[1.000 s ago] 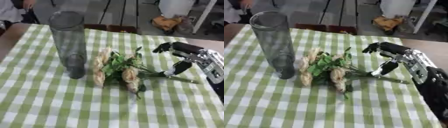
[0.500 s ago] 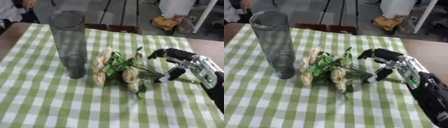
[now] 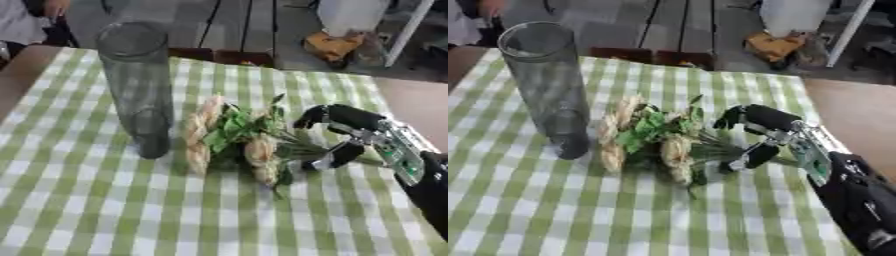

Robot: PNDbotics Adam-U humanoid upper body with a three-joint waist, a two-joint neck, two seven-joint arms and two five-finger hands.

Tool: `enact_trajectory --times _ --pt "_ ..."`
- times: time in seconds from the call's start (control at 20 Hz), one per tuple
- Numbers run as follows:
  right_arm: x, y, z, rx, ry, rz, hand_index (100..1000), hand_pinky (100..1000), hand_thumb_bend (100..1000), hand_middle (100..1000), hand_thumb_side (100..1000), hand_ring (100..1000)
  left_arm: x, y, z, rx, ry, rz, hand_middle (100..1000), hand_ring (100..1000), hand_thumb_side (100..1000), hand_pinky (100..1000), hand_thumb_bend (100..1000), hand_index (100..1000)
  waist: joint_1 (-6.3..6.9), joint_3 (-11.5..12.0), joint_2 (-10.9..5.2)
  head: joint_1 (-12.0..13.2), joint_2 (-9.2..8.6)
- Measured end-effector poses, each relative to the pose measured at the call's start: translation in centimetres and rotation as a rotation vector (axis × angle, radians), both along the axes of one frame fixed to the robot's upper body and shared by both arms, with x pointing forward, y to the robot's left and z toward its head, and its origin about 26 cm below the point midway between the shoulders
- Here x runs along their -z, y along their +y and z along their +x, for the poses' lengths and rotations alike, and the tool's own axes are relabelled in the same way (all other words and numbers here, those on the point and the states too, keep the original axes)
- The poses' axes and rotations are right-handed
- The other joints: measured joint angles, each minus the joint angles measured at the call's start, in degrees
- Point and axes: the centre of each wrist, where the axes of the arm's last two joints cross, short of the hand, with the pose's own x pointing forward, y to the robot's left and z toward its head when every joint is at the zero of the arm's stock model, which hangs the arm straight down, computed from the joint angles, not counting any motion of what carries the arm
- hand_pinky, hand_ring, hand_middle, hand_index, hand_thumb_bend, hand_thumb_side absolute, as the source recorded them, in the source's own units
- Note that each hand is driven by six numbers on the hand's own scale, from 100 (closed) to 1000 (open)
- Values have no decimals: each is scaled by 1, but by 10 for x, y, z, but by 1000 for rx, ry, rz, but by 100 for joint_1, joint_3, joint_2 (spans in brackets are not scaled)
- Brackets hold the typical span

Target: Arrange flowers into the vase.

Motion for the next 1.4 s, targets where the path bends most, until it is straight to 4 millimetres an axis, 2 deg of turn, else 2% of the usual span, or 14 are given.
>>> enact_trajectory --times 0.25,0.7,0.95,1.0,1.2,1.4 --pt "4 2 1 1 -26 12 765 656 542 602 533 627 0 -1 0 5 1 1 934 833 846 516 100 951 -7 4 6 -1 -1" --pt "11 1 2 -2 -26 -13 767 660 496 613 512 648 0 -1 0 5 1 2 933 833 846 515 100 951 -10 32 24 -5 -5" --pt "11 2 4 -9 -47 -28 752 645 469 594 518 626 0 -1 0 6 2 3 933 833 845 515 100 951 -10 35 25 -25 -5" --pt "11 2 5 -9 -50 -29 731 626 425 569 519 604 0 -1 0 6 2 3 934 834 846 515 100 952 -11 36 25 -26 -5" --pt "12 2 5 -13 -56 -28 728 621 414 567 506 601 0 -1 0 8 4 2 934 833 845 515 100 952 -12 38 35 -32 -5" --pt "12 3 6 -16 -59 -29 678 575 406 513 507 546 0 -1 0 8 5 3 934 834 844 514 100 952 -12 39 36 -41 -5"
